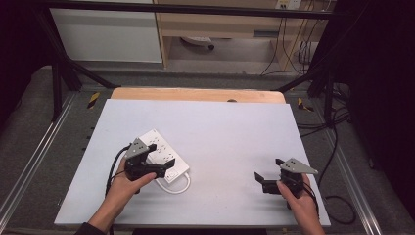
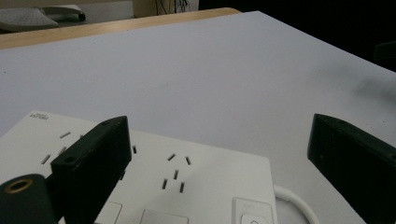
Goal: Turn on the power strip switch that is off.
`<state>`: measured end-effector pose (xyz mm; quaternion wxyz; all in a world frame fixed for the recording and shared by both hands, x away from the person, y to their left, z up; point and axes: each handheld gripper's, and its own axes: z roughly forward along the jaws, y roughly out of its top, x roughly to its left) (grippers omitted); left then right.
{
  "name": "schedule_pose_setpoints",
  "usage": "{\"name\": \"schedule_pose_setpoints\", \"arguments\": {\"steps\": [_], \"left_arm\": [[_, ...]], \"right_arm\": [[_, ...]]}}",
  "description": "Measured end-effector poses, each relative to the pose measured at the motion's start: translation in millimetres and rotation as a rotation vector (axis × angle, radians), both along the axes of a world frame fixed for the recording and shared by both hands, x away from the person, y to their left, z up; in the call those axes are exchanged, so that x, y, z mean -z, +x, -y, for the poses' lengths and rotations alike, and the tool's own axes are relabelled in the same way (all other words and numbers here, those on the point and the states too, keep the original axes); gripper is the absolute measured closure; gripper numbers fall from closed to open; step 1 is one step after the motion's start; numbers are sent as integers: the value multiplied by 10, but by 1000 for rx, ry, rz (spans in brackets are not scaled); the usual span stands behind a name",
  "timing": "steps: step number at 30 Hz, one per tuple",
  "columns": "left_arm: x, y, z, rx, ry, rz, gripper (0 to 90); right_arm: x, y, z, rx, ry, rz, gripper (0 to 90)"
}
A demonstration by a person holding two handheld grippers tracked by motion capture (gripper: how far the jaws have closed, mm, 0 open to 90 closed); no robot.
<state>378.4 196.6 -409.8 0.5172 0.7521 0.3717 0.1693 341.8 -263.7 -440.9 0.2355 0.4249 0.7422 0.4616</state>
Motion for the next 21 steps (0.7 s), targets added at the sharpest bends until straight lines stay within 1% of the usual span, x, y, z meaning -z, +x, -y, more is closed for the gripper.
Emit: {"name": "schedule_pose_setpoints", "arguments": {"steps": [6, 12, 14, 21], "left_arm": [[-43, -14, -22, -8, -15, 23, 63], [-109, -43, -86, -17, -34, 43, 63], [-129, -51, -108, -16, -33, 50, 63], [-183, -83, -175, -28, -45, 52, 64]], "right_arm": [[-2, -2, 2, 0, 1, -1, 27], [-2, -1, 4, 1, 1, 0, 27], [-2, -1, 4, 1, 1, 2, 27], [-1, 0, -2, 2, 2, 0, 25]]}}
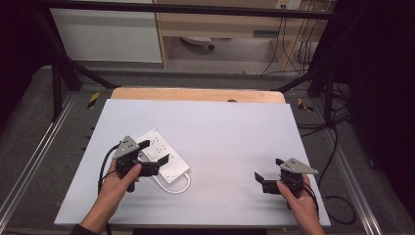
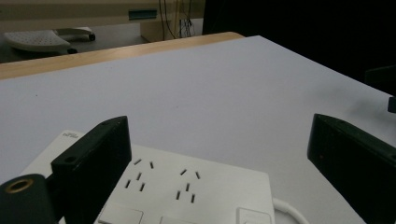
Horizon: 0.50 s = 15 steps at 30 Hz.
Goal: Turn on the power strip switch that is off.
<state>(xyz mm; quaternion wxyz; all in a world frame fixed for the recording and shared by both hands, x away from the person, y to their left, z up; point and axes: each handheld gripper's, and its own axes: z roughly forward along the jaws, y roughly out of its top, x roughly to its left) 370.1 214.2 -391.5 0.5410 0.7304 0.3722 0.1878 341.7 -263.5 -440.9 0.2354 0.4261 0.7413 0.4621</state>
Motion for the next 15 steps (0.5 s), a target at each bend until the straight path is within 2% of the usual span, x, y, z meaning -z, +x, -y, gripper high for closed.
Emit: {"name": "schedule_pose_setpoints", "arguments": {"steps": [15], "left_arm": [[-104, -152, -334, -58, -30, 21, 65]], "right_arm": [[5, 5, -2, -1, -3, -1, 25]]}}
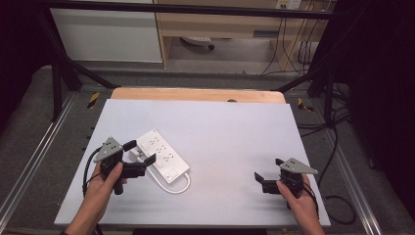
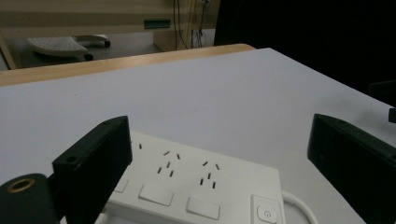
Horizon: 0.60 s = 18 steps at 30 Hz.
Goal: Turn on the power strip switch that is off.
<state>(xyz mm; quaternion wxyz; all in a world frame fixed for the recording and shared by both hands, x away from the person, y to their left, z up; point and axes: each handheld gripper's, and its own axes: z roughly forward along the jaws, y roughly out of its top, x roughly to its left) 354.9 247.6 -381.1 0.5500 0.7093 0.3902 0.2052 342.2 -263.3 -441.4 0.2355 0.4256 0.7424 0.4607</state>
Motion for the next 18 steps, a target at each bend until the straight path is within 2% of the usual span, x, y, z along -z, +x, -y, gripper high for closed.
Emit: {"name": "schedule_pose_setpoints", "arguments": {"steps": [18], "left_arm": [[19, -292, -436, -72, -31, 15, 66]], "right_arm": [[2, 3, 5, 4, 1, -2, 26]]}}
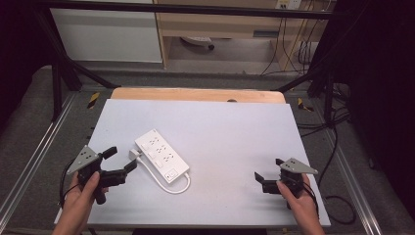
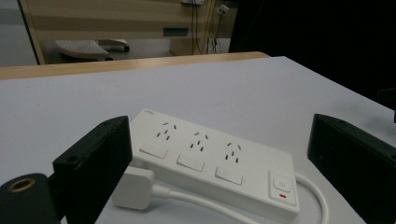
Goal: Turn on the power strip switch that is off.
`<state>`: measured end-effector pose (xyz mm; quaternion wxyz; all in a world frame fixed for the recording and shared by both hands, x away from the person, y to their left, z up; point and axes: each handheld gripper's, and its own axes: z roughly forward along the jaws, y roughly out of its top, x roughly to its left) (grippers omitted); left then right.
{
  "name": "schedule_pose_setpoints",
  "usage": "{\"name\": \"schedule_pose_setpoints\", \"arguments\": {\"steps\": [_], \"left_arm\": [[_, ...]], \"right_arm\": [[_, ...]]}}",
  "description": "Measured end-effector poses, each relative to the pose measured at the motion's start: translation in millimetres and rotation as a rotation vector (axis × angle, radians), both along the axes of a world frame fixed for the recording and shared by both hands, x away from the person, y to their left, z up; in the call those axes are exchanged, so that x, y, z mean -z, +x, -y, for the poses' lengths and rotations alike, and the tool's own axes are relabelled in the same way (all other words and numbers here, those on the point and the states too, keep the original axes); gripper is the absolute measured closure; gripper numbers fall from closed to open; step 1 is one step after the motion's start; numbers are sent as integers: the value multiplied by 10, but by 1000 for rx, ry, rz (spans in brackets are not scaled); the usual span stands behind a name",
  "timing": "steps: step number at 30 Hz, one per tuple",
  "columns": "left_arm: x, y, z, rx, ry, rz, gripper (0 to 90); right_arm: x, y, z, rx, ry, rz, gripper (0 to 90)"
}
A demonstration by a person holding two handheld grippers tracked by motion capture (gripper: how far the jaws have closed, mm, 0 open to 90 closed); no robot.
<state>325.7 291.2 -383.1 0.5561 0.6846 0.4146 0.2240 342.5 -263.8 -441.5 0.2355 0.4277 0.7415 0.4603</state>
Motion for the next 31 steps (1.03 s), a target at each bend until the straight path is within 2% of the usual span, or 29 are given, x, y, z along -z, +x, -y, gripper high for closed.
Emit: {"name": "schedule_pose_setpoints", "arguments": {"steps": [4, 8, 17, 22, 27, 29, 31], "left_arm": [[28, -56, -87, -14, -10, 0, 65], [93, -100, -159, -19, 0, -2, 65], [282, -150, -256, -26, 9, -36, 64], [407, -166, -259, -19, 34, -80, 67], [502, -186, -200, 19, 92, -121, 69], [530, -179, -166, 34, 118, -136, 69], [545, -171, -136, 44, 127, -146, 70]], "right_arm": [[1, 0, 2, 1, 0, 0, 26], [1, 2, 3, 1, -1, 0, 26], [0, 1, 9, 5, 1, -3, 26], [3, 4, 8, 4, -1, -4, 26], [9, 8, 10, 6, -3, -5, 26], [22, 17, 8, 14, -8, -14, 27], [64, 44, 3, 31, -40, -42, 28]]}}
